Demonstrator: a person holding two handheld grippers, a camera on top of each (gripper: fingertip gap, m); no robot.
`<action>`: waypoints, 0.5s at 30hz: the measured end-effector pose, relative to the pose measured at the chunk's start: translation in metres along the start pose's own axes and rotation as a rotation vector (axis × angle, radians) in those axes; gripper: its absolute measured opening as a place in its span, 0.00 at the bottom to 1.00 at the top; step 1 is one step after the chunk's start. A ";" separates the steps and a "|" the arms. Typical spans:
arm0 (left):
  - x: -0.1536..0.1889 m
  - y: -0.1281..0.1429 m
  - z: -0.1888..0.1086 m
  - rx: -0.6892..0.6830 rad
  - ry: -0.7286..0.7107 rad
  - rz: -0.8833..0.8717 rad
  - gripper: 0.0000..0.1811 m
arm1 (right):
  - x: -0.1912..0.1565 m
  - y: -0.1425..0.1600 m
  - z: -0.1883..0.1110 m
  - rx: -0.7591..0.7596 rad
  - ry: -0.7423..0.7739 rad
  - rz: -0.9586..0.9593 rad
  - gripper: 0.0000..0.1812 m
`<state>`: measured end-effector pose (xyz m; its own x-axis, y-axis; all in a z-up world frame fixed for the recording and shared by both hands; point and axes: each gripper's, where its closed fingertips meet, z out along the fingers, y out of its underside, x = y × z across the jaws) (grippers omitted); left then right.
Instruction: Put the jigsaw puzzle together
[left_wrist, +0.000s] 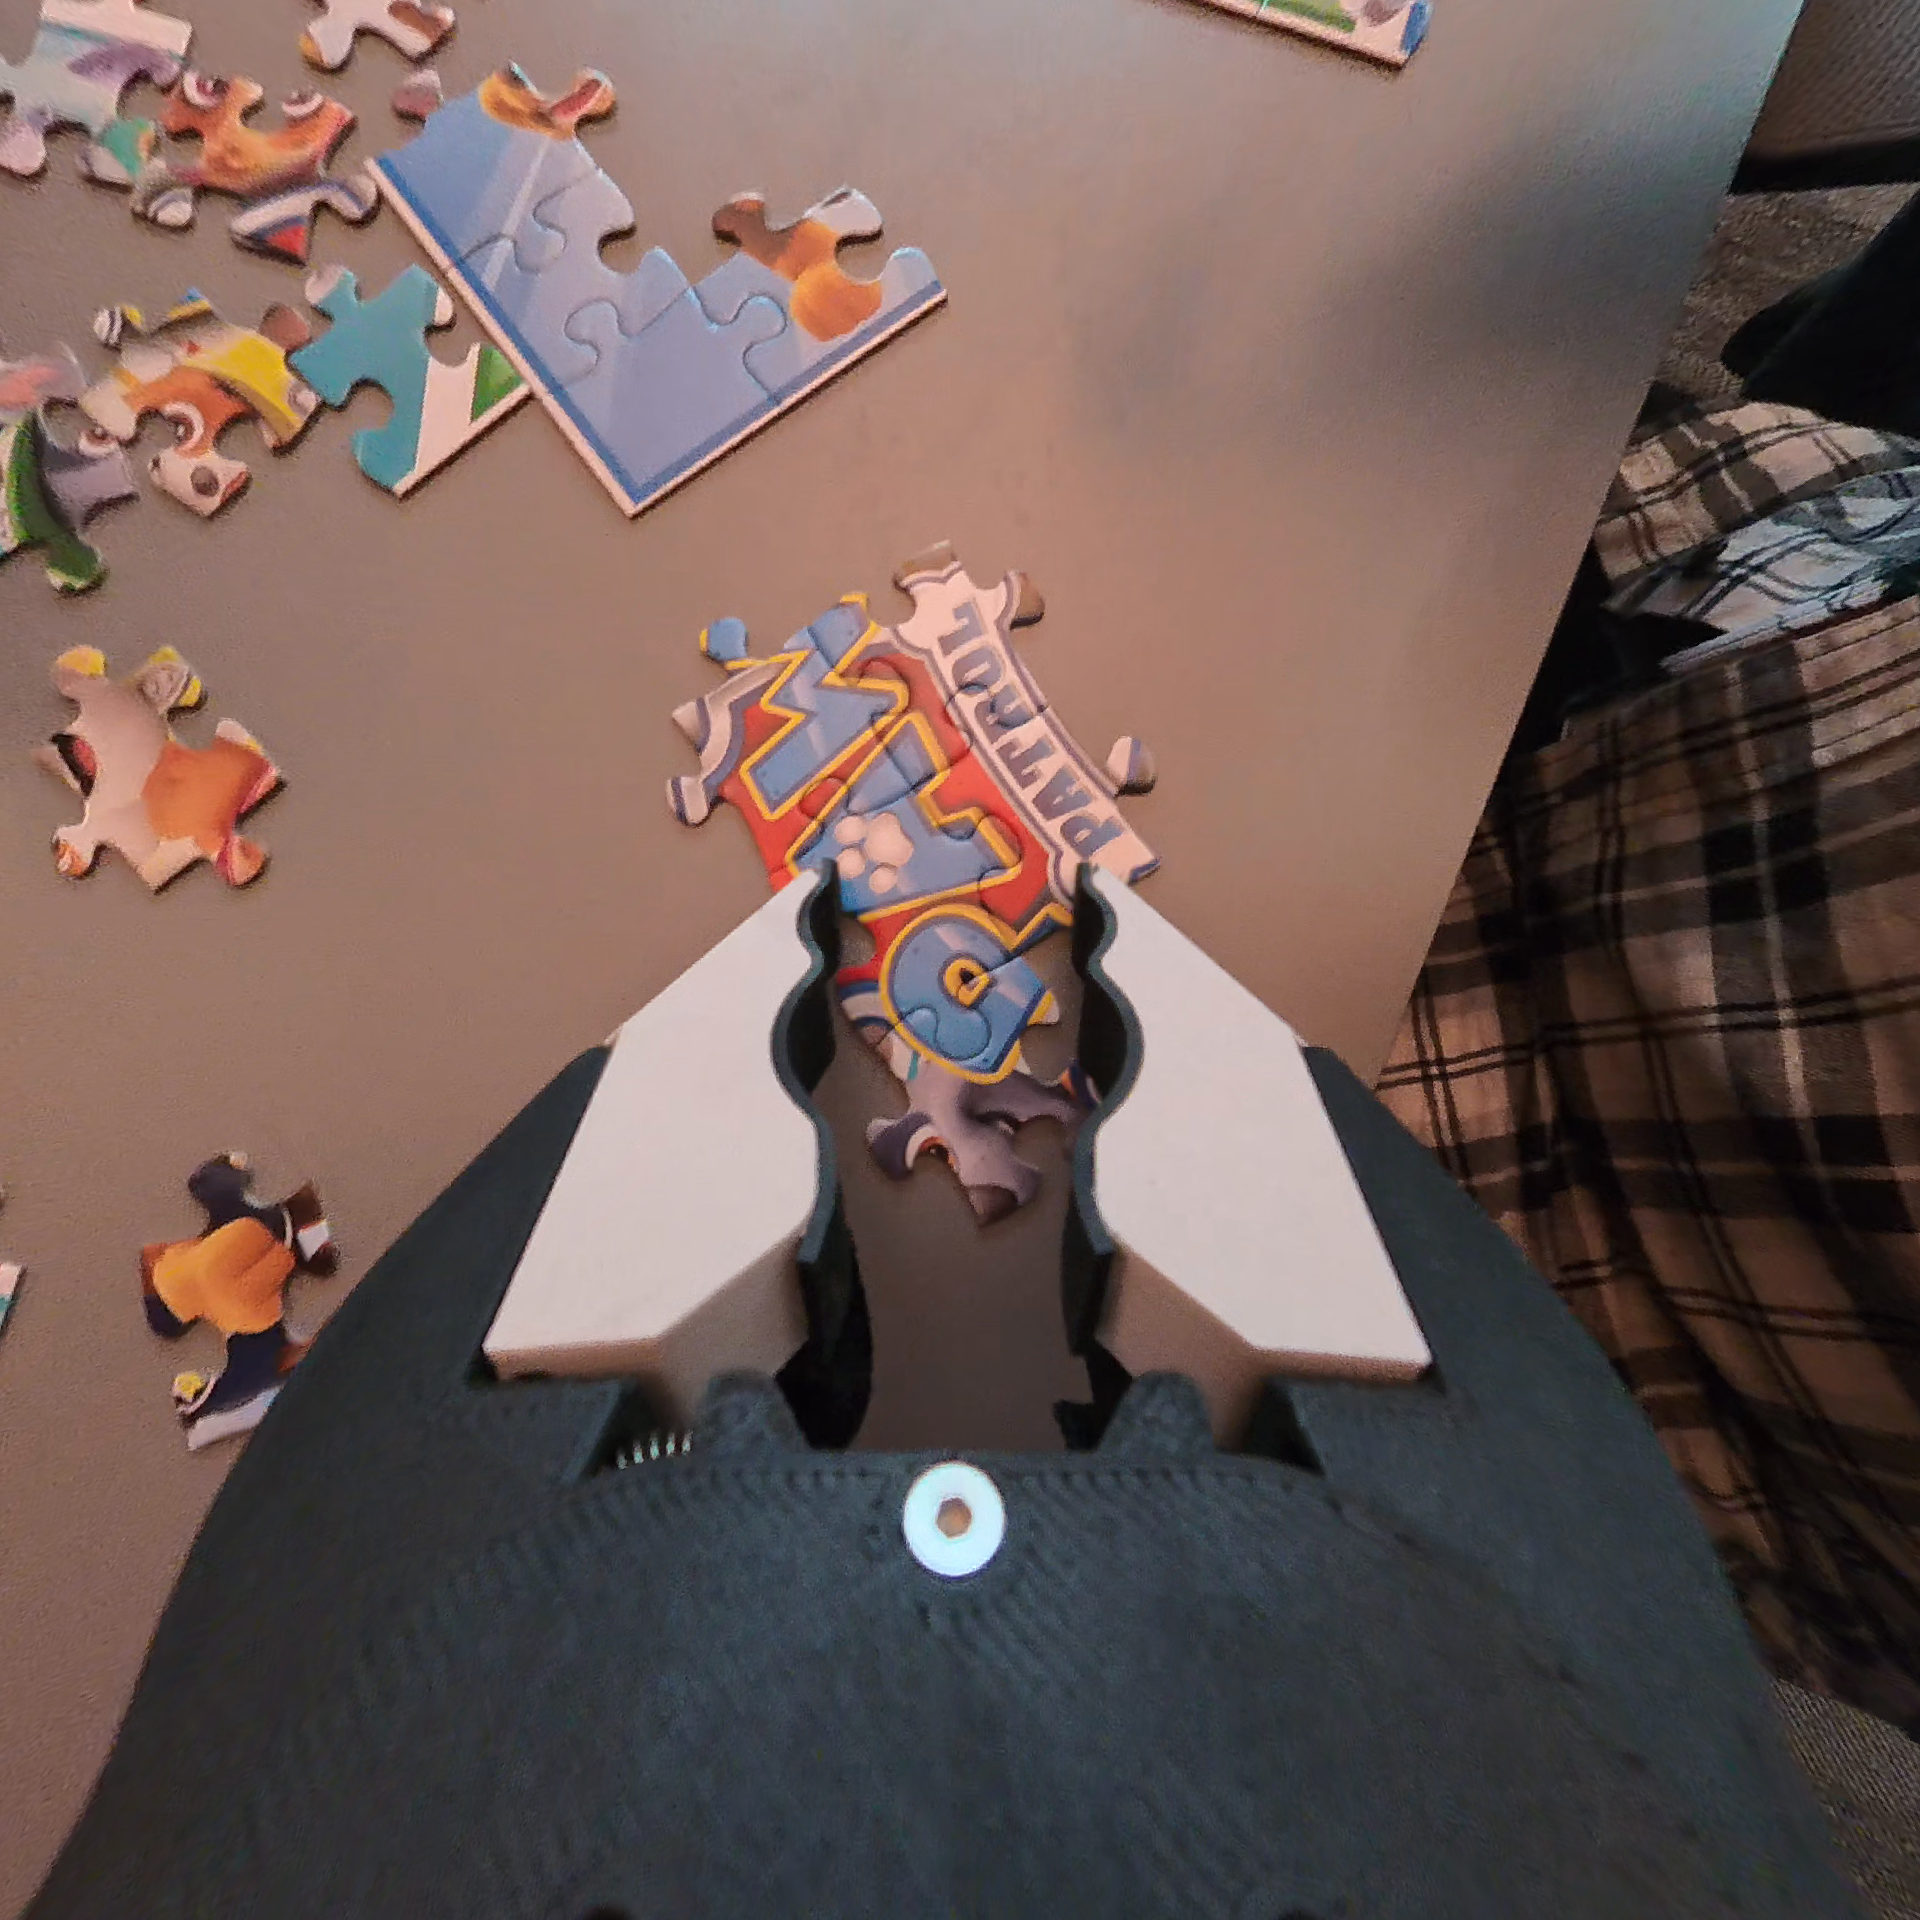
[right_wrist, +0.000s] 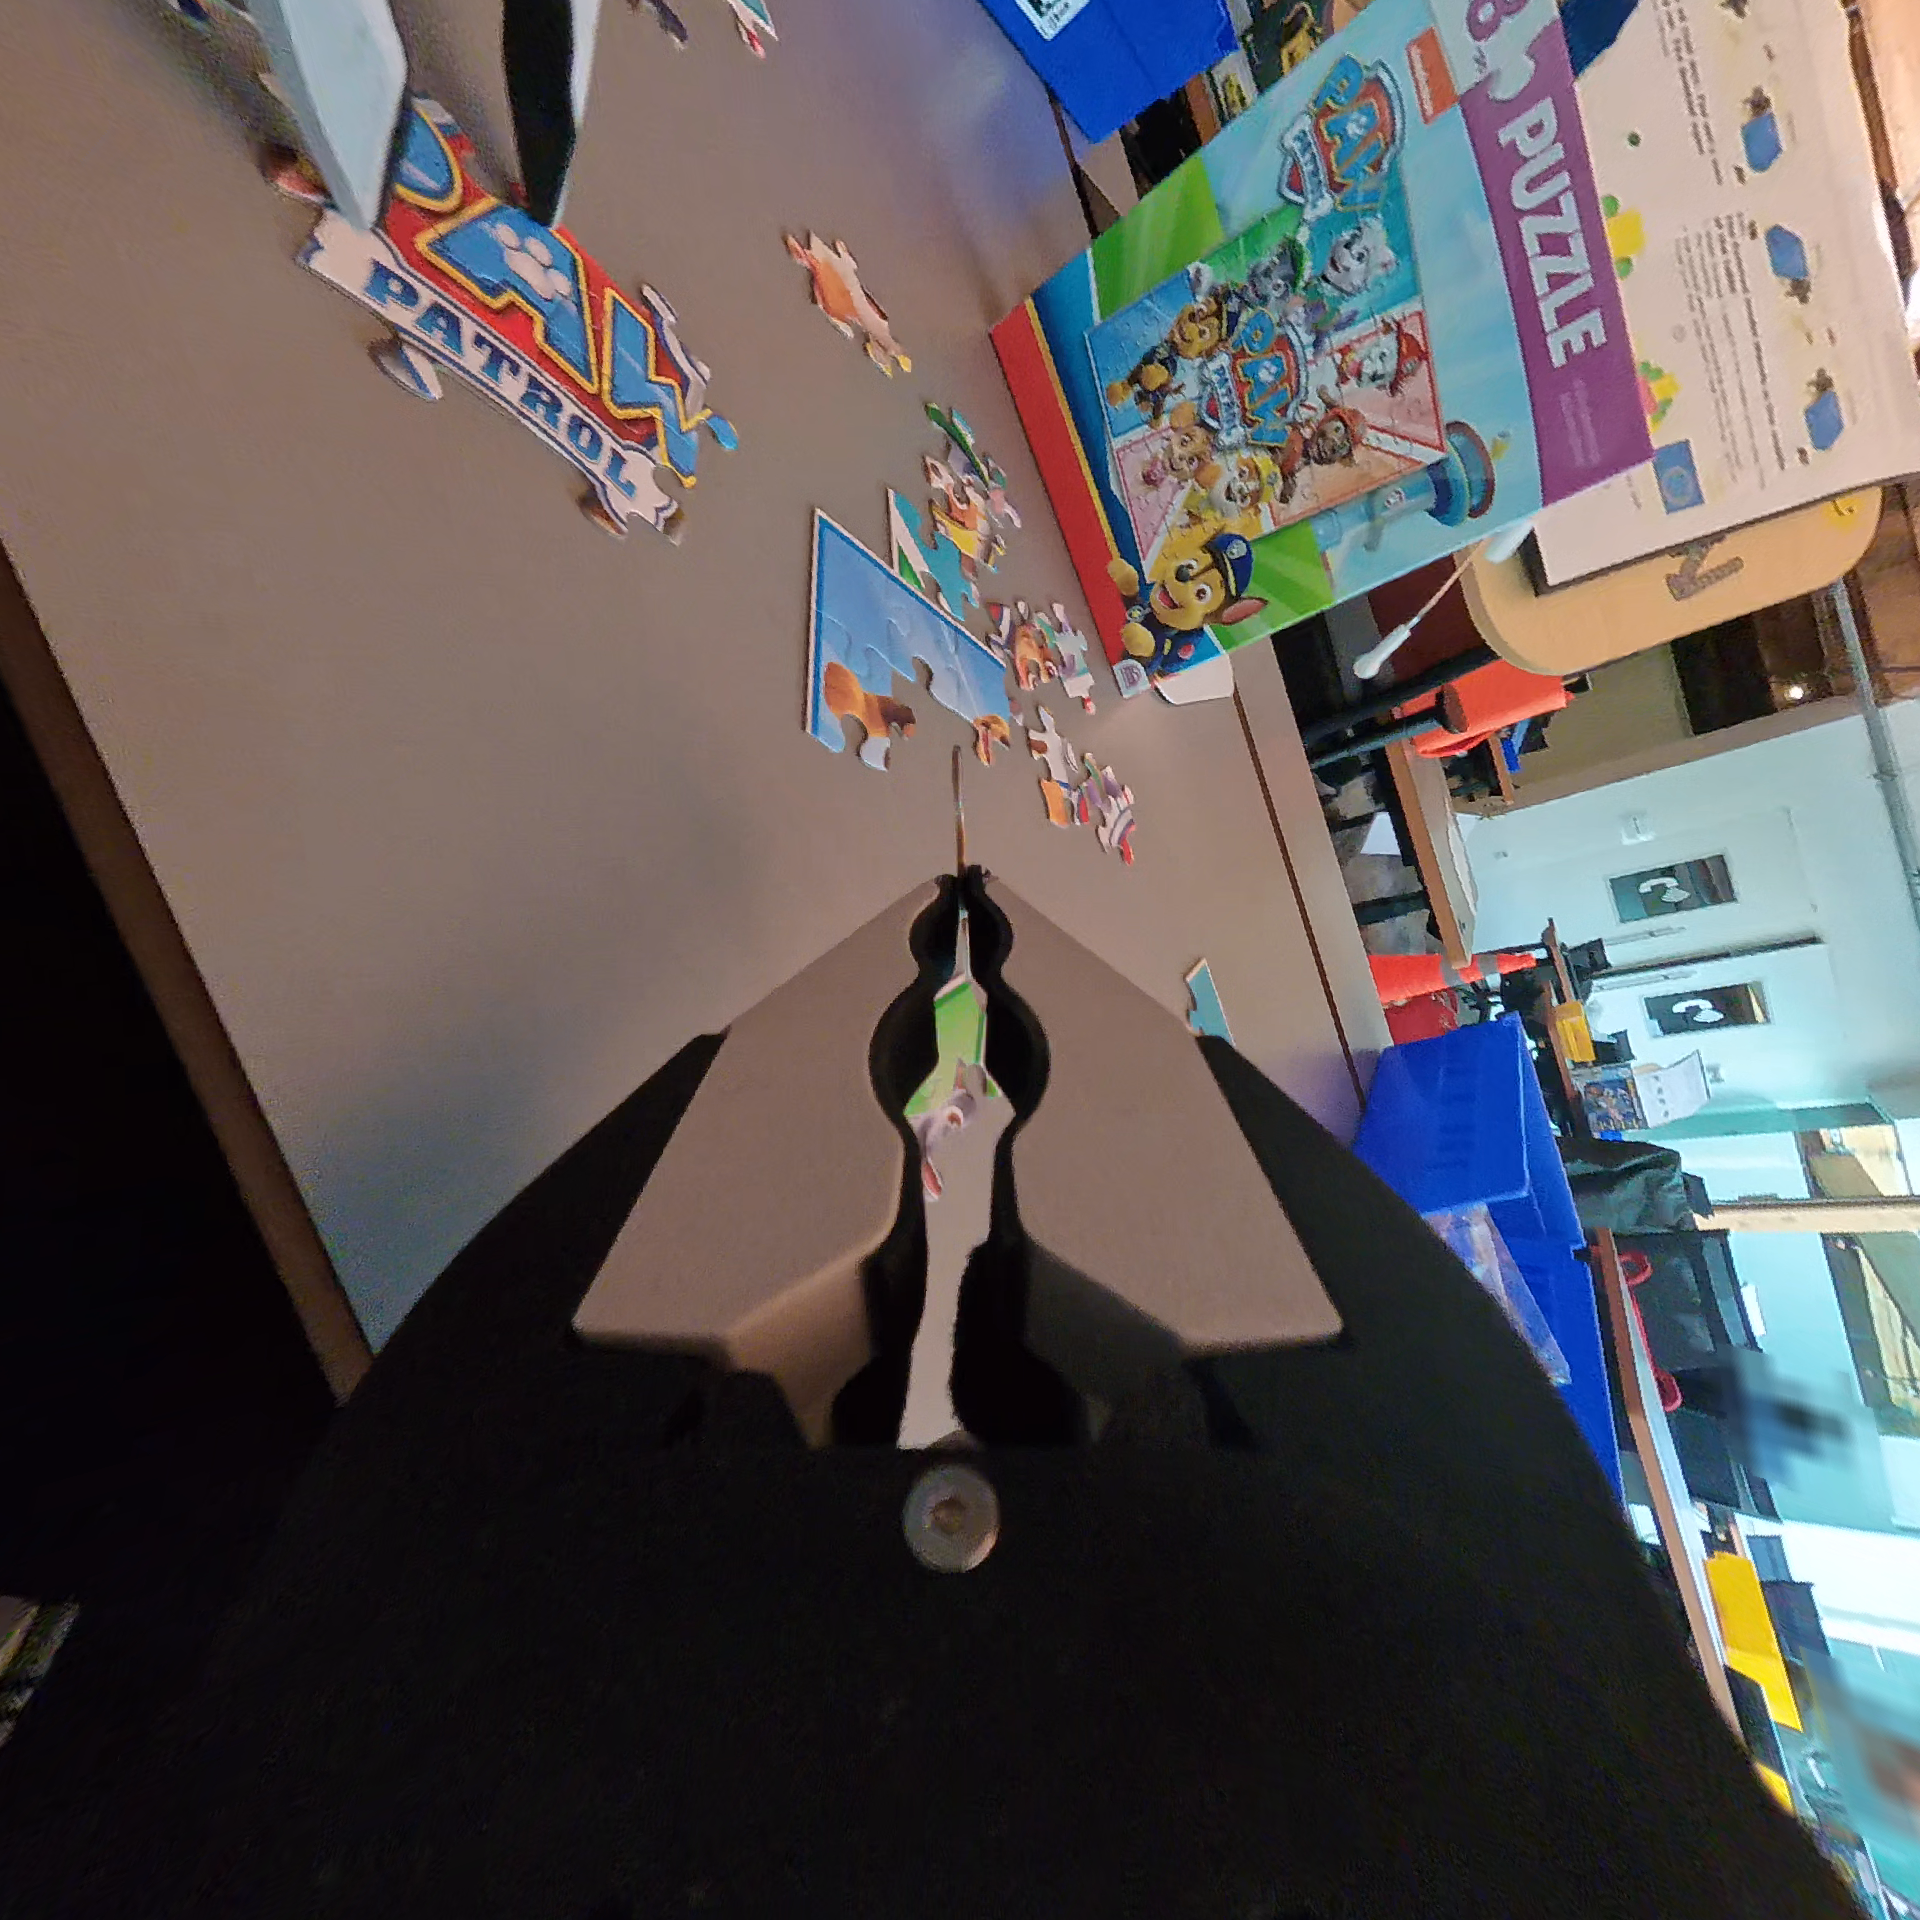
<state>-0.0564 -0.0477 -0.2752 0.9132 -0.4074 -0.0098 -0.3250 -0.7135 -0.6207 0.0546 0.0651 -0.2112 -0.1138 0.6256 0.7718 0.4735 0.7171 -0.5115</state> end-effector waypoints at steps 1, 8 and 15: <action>0.001 -0.001 0.001 -0.002 0.006 0.006 0.24 | 0.002 0.002 -0.001 -0.002 0.004 0.002 0.00; 0.011 -0.011 0.010 -0.009 0.044 0.062 0.22 | -0.001 0.002 -0.001 0.000 0.004 -0.006 0.00; 0.009 -0.012 0.000 0.000 0.052 0.084 0.20 | -0.015 -0.017 0.001 0.048 -0.019 -0.042 0.00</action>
<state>-0.0447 -0.0427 -0.2681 0.8688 -0.4948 -0.0216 -0.4002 -0.6757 -0.6190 0.0473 0.0443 -0.2143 -0.1496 0.5998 0.7860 0.4258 0.7566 -0.4963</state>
